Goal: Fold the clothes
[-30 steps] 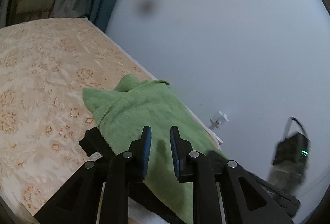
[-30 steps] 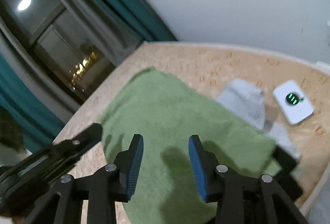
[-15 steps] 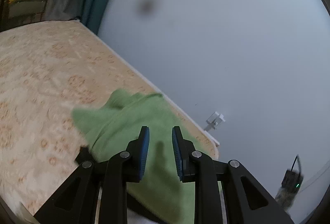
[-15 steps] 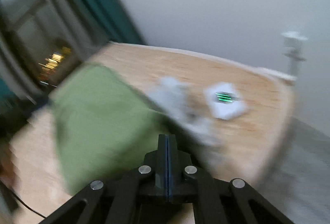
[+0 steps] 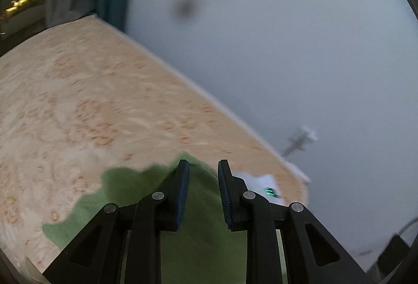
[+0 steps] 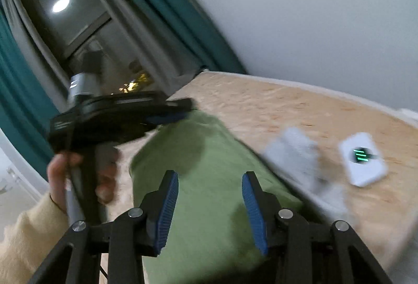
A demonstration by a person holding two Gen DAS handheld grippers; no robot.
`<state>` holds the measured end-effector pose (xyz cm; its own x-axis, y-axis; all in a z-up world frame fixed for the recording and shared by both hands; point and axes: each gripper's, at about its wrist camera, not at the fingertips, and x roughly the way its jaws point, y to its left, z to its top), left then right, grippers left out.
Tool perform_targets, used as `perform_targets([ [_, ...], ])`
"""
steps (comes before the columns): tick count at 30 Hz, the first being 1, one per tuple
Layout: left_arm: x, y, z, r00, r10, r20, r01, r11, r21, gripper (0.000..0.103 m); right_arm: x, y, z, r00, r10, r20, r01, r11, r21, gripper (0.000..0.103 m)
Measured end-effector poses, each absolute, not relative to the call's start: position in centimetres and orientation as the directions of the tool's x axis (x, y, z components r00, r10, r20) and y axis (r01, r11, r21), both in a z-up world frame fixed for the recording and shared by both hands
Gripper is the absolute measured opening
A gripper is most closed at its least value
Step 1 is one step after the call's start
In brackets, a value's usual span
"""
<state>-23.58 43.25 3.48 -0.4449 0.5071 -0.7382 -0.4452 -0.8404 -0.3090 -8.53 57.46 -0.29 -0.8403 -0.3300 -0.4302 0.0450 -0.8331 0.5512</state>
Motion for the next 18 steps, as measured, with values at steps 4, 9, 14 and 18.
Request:
perform_targets([
  [4,-25.8,40.8,1.9,-0.542,0.436,-0.719,-0.320,-0.898,-0.303,0.022,-11.2,56.2,-3.6,-0.821,-0.298,-0.487,-0.019,-0.838,0.545,0.040],
  [9,-27.2,36.2,0.6,-0.596,0.469,-0.652,-0.187,-0.871,-0.455,0.022,-8.1,57.6,-4.3,-0.869,-0.300,-0.394,0.026,-0.823,0.568,0.040],
  [14,-25.1,34.8,2.1,-0.580,0.614,-0.535,-0.348,-0.781,-0.519,0.022,-6.4,59.6,-3.3,-0.897,-0.294,-0.331,0.042,-0.800,0.599,0.043],
  [18,-22.1,35.3,2.3,-0.410,0.755,-0.512,-0.463,-0.656,-0.596,0.022,-8.0,59.8,-0.5,-0.897,-0.325,-0.301,0.111,-0.822,0.558,0.042],
])
